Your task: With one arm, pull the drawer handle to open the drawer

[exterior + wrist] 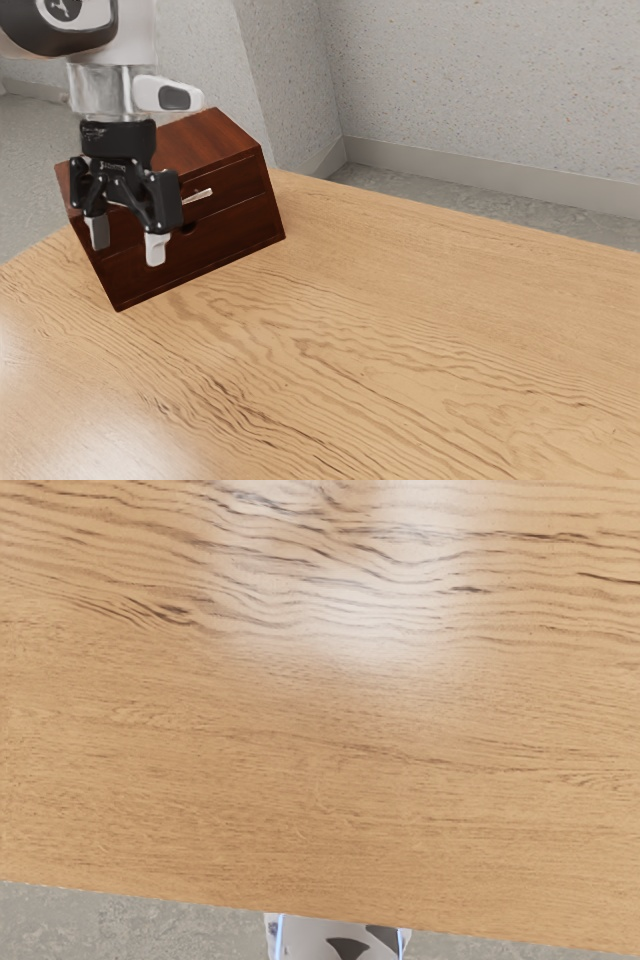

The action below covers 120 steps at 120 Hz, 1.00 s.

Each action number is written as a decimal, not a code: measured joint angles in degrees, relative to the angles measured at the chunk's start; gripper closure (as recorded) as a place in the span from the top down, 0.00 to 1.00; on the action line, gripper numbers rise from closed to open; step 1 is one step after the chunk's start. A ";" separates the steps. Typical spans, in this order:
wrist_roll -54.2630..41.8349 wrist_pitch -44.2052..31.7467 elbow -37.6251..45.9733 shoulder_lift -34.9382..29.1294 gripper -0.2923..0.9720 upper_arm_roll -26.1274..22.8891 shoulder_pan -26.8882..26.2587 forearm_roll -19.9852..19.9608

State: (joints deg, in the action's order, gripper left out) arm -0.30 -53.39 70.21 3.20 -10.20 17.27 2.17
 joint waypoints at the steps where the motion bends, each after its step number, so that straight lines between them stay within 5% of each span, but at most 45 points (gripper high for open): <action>1: -0.01 -0.79 0.07 0.00 0.77 -0.01 0.29 0.01; 26: -0.20 -12.96 0.46 0.00 0.77 -0.08 0.91 0.23; 60: -0.07 -17.59 -1.79 -1.46 0.77 -0.46 -0.57 0.57; 76: 1.01 -17.68 -4.31 -6.17 0.77 -1.76 0.83 5.63; 93: -2.36 -25.31 -3.06 1.90 0.77 -1.21 -2.86 10.82; 120: -9.97 -35.93 -2.52 6.86 0.77 -0.78 3.50 13.71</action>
State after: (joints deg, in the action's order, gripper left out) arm -10.27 -89.32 67.69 10.06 -10.98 20.77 15.88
